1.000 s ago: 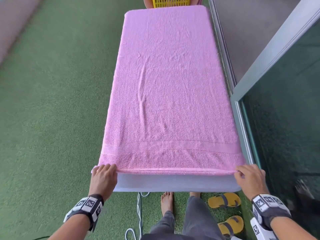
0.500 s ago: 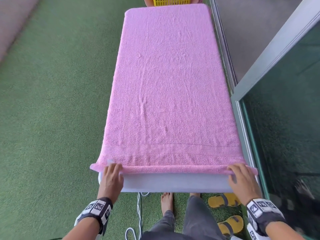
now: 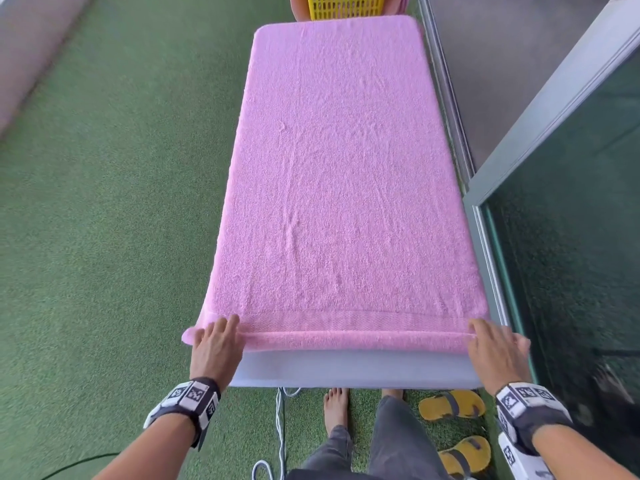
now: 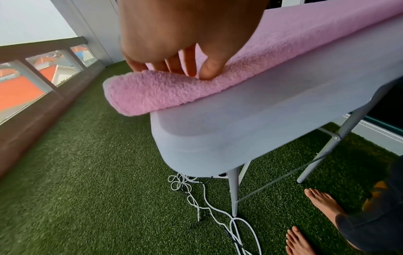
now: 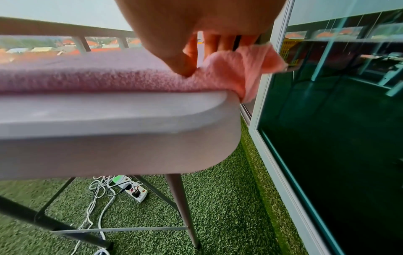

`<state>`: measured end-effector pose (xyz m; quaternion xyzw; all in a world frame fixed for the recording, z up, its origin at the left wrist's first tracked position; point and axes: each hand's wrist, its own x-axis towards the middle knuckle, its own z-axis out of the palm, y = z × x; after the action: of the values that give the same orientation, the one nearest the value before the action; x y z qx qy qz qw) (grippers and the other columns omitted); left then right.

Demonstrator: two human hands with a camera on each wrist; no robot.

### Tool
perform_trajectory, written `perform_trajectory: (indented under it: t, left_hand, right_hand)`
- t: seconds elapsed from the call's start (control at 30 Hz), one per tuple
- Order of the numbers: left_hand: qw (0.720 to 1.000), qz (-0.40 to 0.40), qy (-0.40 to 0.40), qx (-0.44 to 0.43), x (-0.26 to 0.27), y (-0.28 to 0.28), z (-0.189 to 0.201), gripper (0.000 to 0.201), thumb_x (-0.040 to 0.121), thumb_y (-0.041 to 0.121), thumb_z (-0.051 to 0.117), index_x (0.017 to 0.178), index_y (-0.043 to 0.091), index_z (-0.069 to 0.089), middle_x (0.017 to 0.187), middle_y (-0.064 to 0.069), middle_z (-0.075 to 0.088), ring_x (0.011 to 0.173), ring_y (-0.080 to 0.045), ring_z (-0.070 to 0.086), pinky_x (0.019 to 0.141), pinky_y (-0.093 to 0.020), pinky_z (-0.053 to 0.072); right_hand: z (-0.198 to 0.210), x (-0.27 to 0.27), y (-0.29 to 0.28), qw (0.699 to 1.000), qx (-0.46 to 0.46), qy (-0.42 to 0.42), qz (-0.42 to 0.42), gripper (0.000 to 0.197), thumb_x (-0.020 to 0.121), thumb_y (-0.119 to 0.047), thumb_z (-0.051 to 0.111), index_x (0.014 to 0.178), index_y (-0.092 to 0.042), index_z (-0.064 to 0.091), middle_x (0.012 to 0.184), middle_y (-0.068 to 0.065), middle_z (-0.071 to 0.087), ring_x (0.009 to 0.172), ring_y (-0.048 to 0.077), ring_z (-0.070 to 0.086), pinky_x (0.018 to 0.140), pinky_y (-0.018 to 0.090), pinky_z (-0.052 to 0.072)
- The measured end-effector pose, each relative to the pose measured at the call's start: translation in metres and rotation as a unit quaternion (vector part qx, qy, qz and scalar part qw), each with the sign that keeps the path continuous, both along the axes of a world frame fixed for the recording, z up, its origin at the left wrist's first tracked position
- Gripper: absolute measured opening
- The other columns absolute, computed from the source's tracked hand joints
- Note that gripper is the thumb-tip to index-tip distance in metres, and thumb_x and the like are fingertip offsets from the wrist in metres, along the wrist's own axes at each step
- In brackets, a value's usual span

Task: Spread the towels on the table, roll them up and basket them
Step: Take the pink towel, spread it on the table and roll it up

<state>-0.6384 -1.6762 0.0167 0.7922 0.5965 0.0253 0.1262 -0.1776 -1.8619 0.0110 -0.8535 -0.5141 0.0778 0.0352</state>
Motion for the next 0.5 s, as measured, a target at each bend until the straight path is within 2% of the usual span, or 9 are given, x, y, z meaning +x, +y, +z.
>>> perform_trajectory:
  t: [0.07,0.17,0.2,0.27,0.33,0.4,0.47,0.5]
  left_hand:
    - [1.000,0.015,-0.005,0.026,0.003,0.000,0.001,0.023,0.076,0.002,0.058,0.095,0.014,0.051,0.082,0.001,0.048,0.072,-0.018,0.045,0.073,-0.039,0.042]
    - [0.997,-0.025,-0.071,0.026,0.006,-0.011,-0.004,0.044,0.062,-0.016,0.060,0.084,0.017,0.041,0.079,0.002,0.043,0.069,-0.017,0.037,0.062,-0.029,0.039]
    - [0.996,-0.041,-0.081,0.025,0.005,-0.016,-0.006,0.050,0.057,-0.018,0.062,0.085,0.017,0.041,0.081,0.001,0.044,0.072,-0.016,0.036,0.065,-0.028,0.040]
    - [0.992,-0.064,-0.094,0.045,0.002,-0.022,-0.012,0.055,0.050,-0.021,0.068,0.089,0.012,0.048,0.086,-0.004,0.051,0.079,-0.014,0.034,0.076,-0.023,0.034]
    - [0.991,-0.054,-0.109,0.058,0.001,-0.020,-0.014,0.052,0.050,-0.024,0.072,0.093,0.002,0.057,0.088,-0.011,0.059,0.085,-0.016,0.037,0.078,-0.021,0.031]
    - [0.991,-0.042,-0.114,0.061,-0.001,-0.014,-0.014,0.045,0.053,-0.026,0.072,0.090,-0.002,0.064,0.086,-0.012,0.064,0.086,-0.018,0.045,0.079,-0.022,0.034]
    - [0.994,-0.046,-0.097,0.030,-0.005,-0.007,-0.011,0.037,0.058,-0.025,0.071,0.083,0.002,0.067,0.078,-0.007,0.067,0.075,-0.020,0.056,0.070,-0.021,0.041]
    - [0.995,-0.051,-0.085,0.016,-0.007,-0.004,-0.011,0.030,0.064,-0.019,0.071,0.080,0.006,0.066,0.074,-0.003,0.066,0.068,-0.019,0.058,0.065,-0.020,0.043]
  right_hand:
    - [-0.001,-0.004,0.002,0.999,0.021,-0.015,-0.028,0.023,0.076,-0.008,0.066,0.096,-0.017,0.060,0.094,0.005,0.060,0.083,0.026,0.053,0.076,0.036,0.026]
    - [-0.003,-0.017,0.002,0.996,0.027,0.085,0.010,0.021,0.082,-0.003,0.060,0.094,-0.020,0.054,0.093,-0.002,0.052,0.084,0.020,0.053,0.077,0.038,0.044]
    - [-0.008,-0.020,0.000,0.994,0.015,0.101,0.035,0.025,0.080,-0.004,0.060,0.096,-0.021,0.053,0.094,-0.006,0.050,0.084,0.017,0.053,0.076,0.038,0.049]
    - [-0.017,-0.021,-0.006,0.994,-0.004,0.092,0.065,0.036,0.074,-0.002,0.065,0.104,-0.020,0.057,0.099,-0.008,0.050,0.090,0.013,0.053,0.081,0.039,0.052]
    - [-0.022,-0.018,-0.007,0.995,0.015,0.088,0.052,0.043,0.069,0.004,0.068,0.106,-0.018,0.063,0.103,-0.005,0.056,0.093,0.016,0.055,0.086,0.040,0.050]
    - [-0.023,-0.015,-0.003,0.994,0.048,0.093,0.024,0.045,0.065,0.014,0.070,0.100,-0.013,0.070,0.098,0.001,0.064,0.088,0.022,0.060,0.083,0.038,0.046]
    - [-0.021,-0.013,0.001,0.992,0.066,0.103,0.008,0.042,0.062,0.019,0.071,0.093,-0.010,0.074,0.091,0.005,0.069,0.082,0.026,0.064,0.081,0.037,0.044]
    - [-0.018,-0.012,0.002,0.993,0.062,0.098,0.011,0.038,0.064,0.015,0.072,0.091,-0.011,0.075,0.088,0.004,0.071,0.080,0.026,0.064,0.082,0.038,0.043]
